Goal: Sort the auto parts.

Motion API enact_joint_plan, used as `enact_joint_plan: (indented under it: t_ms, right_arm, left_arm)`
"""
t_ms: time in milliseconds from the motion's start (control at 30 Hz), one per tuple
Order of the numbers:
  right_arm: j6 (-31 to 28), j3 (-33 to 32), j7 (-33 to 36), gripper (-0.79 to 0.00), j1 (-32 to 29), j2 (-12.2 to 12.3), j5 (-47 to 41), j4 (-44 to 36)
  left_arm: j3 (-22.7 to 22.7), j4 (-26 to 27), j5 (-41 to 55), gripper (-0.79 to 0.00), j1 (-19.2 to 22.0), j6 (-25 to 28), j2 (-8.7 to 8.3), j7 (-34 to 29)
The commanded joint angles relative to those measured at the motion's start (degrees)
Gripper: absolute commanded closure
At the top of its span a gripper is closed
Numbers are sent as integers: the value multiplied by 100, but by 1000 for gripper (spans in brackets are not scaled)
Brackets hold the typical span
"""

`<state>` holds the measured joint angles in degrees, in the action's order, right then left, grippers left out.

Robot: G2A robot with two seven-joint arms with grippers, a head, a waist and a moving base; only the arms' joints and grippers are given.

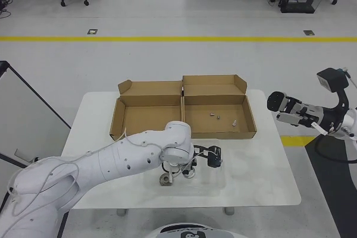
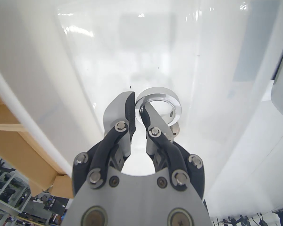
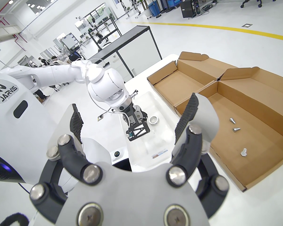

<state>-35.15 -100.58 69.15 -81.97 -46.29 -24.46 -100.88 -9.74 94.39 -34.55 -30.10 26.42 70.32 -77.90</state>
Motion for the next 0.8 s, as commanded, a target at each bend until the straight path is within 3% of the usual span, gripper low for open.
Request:
enact_joint_plan:
  t_ms: [0,300,433,567,767]
  right_arm:
    - [0,0,0,-785,0,0,-1,0]
    - [0,0,0,-785,0,0,-1,0]
    - [0,0,0,-785,0,0,-1,0]
    - [0,0,0,-785,0,0,-1,0]
    - [0,0,0,-785,0,0,-1,0]
  left_arm:
    - [0,147,250,0,199,-80,-60,-77]
    - [-1,177,277,0,238,-88,-68,-85]
    - [-248,-66,533,0,67,-163,-148,400]
    - [-823,-138,1067,0,-136,-49,-421,877]
    - [-1969,182,1533,0,-816,530,-1038,1517]
